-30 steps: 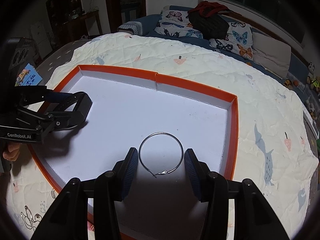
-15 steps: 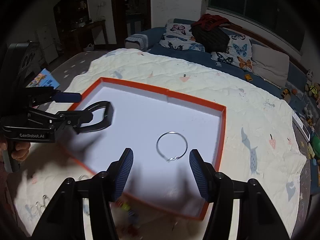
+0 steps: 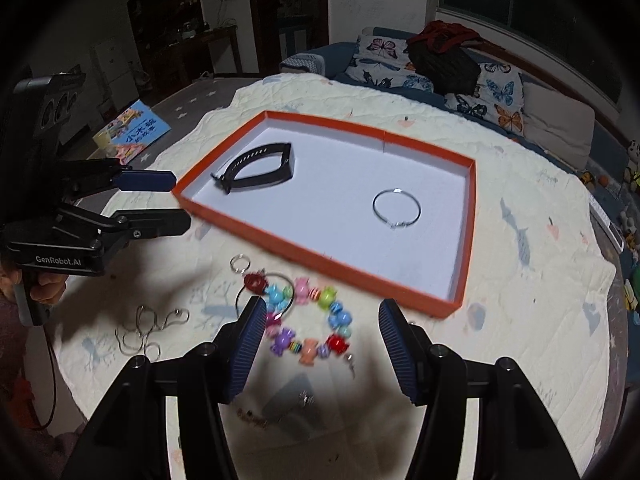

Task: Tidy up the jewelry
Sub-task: 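Carry the watch band and hoop into the orange tray while both tools open to release, then grasp the red heart pendant with the right tool while the left tool grasps the small silver ring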

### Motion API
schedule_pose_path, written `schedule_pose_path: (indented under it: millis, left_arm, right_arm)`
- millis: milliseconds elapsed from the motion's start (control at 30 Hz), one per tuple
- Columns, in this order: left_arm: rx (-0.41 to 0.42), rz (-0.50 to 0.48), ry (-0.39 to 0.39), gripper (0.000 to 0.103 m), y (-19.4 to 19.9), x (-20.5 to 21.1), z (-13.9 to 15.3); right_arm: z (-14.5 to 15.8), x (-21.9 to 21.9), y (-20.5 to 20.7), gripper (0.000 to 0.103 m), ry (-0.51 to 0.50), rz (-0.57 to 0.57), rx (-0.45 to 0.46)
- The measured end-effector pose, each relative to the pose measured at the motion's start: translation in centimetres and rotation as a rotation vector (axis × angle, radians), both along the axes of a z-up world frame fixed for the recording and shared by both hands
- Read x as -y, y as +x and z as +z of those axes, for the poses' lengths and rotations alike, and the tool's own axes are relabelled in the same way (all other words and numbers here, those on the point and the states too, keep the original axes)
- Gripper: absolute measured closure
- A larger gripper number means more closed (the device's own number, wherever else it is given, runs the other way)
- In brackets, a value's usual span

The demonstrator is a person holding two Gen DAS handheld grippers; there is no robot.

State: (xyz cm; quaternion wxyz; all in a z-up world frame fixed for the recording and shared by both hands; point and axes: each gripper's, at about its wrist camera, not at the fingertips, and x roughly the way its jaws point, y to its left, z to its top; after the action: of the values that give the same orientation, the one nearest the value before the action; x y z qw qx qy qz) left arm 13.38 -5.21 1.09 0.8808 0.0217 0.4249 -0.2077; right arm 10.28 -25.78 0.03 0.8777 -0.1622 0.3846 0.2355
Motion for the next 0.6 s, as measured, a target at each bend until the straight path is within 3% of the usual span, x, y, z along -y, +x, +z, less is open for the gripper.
schedule_pose_path:
  millis: [267, 600]
  left_arm:
    - [-0.033, 0.059, -0.046, 0.033, -3.0, -2.4, -1.4]
    - [-0.043, 0.106, -0.062, 0.033, -3.7, -4.6, -2.0]
  right_arm:
    - [-1.3, -1.9, -0.7, 0.039, -0.04, 0.071, -0.03]
    - [-3.3, -4.4, 0.5, 0.039, -0.106, 0.115, -0.081]
